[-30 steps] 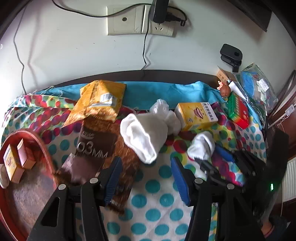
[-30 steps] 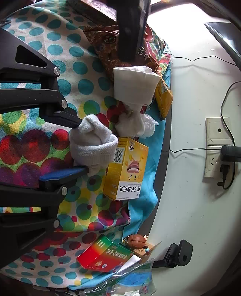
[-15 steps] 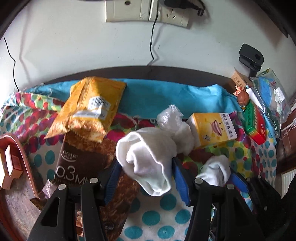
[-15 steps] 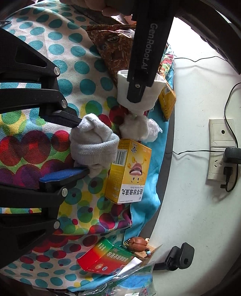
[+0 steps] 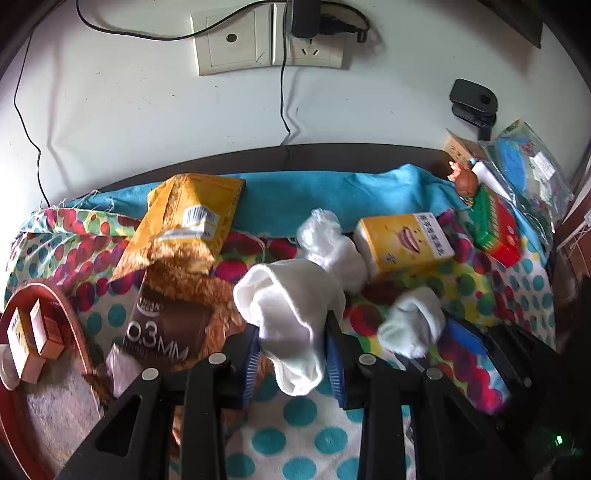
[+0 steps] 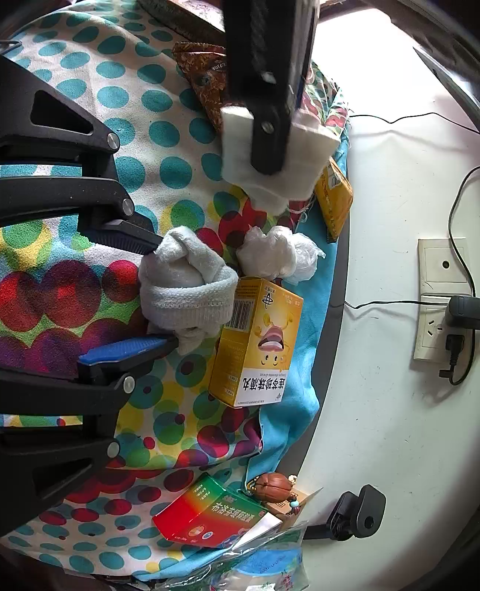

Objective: Organize objects
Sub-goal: 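Grasp and lift the white sock with the left gripper while the right holds the knotted sock, then carry the white sock into the red tray and open the left gripper, then carry the knotted white sock toward the red tray with the right gripper, then lower the knotted sock into the red tray and open the right gripper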

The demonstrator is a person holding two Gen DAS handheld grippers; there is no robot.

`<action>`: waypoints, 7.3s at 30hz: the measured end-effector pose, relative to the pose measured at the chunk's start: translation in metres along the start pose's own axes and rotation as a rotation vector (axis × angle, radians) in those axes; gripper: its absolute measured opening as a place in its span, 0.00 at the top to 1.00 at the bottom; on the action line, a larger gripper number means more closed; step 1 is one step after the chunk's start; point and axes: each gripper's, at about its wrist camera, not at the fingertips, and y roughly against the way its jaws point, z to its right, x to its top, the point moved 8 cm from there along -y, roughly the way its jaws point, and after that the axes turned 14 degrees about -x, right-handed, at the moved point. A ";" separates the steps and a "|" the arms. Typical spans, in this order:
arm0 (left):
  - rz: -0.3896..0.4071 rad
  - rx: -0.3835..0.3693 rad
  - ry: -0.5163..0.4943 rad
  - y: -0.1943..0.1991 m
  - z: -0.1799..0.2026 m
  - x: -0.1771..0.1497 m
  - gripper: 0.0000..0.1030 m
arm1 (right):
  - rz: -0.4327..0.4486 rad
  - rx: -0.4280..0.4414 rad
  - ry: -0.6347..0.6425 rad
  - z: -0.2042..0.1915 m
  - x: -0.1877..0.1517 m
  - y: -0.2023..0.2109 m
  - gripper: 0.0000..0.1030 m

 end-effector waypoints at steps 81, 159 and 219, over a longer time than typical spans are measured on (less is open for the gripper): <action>0.050 0.336 0.383 0.185 -0.272 -0.162 0.69 | 0.001 -0.068 0.058 -0.004 0.003 -0.003 0.57; 0.147 0.215 0.119 0.175 -0.151 -0.141 0.45 | 0.012 -0.096 0.079 0.003 0.000 -0.008 0.65; 0.242 0.214 0.354 0.265 -0.252 -0.163 0.45 | -0.085 0.265 0.521 -0.380 0.033 0.084 0.61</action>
